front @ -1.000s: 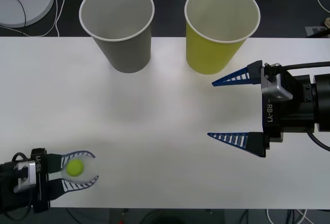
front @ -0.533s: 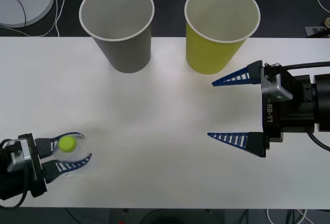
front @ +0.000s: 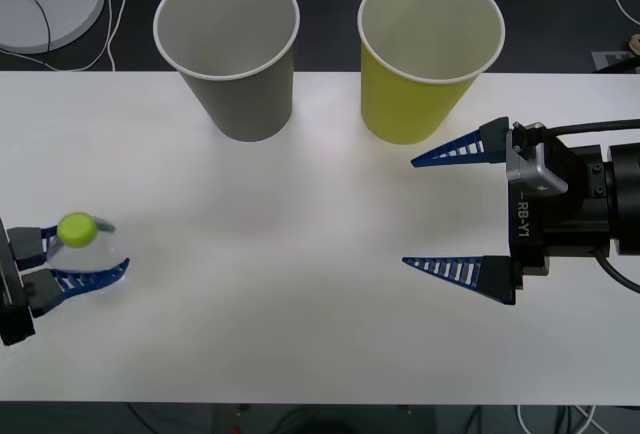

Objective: Put the can into the green bin and the plastic bottle into the gray bin

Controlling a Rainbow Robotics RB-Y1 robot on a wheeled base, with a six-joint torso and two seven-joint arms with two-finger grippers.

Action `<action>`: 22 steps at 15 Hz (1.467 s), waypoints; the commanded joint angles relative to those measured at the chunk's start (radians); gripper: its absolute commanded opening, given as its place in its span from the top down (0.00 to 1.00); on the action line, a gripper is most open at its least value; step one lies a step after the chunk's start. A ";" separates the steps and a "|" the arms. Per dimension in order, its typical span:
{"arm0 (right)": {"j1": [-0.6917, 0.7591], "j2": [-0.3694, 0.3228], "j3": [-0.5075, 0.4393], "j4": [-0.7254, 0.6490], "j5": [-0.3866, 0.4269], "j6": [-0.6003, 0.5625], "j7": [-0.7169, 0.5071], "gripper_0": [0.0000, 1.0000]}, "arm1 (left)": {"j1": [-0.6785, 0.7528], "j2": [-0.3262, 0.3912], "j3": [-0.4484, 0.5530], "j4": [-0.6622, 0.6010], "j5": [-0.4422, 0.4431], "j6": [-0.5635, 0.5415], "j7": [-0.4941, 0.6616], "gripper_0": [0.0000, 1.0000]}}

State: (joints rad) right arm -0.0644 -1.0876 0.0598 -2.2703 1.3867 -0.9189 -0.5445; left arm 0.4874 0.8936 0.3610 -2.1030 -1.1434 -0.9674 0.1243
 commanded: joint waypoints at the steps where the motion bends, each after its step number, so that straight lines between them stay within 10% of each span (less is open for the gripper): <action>1: 0.000 0.000 0.000 0.000 0.000 0.000 0.000 0.00 | -0.009 0.067 0.039 0.000 0.014 -0.001 0.078 1.00; 16: 0.000 0.000 0.000 0.000 0.000 0.000 0.000 0.00 | -0.242 0.377 0.124 0.245 0.062 -0.166 0.313 1.00; 22: 0.000 0.000 0.000 0.000 0.000 0.000 0.000 0.00 | -0.454 0.469 0.004 0.402 0.060 -0.232 0.350 1.00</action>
State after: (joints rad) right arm -0.0644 -1.0876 0.0598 -2.2703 1.3867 -0.9189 -0.5445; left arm 0.0555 1.3561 0.3813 -1.7160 -1.0823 -1.1995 0.4694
